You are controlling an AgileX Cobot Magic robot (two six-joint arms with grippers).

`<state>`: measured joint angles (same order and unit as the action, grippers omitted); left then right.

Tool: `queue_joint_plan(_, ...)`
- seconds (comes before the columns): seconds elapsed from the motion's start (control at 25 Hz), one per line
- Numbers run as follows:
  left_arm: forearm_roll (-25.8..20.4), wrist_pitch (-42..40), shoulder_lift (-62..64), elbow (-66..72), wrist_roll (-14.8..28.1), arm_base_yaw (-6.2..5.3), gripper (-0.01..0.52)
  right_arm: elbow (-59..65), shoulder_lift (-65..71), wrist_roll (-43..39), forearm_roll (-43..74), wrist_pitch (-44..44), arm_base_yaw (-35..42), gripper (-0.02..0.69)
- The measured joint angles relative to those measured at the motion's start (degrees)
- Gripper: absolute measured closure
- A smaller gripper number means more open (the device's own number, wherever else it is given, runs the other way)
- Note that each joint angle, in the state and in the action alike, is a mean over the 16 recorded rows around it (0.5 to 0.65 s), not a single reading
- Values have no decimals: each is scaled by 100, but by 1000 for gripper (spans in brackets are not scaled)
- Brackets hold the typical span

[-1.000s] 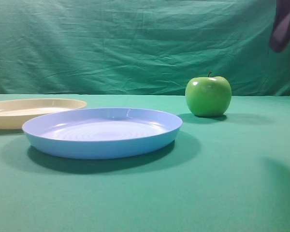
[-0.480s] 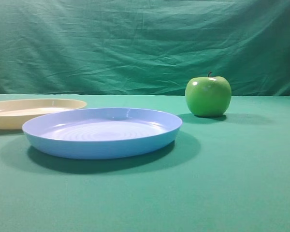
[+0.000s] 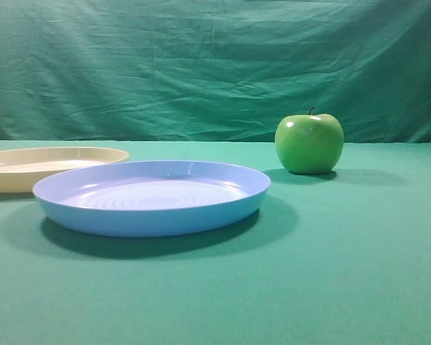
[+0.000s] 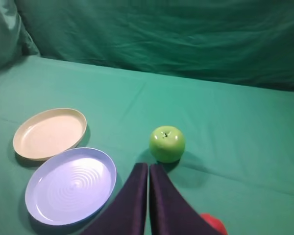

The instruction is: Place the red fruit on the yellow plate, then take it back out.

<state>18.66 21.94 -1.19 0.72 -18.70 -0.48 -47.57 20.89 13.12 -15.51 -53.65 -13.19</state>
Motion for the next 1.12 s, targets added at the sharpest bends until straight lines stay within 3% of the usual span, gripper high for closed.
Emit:
queue_joint_plan(0.28, 0, 0, 0, 0, 0, 0, 514, 55, -805, -2, 197, -394, 2, 665)
queue_joint_plan(0.48, 0, 0, 0, 0, 0, 0, 514, 296, -1160, -8, 439, -198, 116, 665)
queue_joint_plan(1.12, 0, 0, 0, 0, 0, 0, 514, 3047, -2038, -22, 746, 2574, 1169, 665)
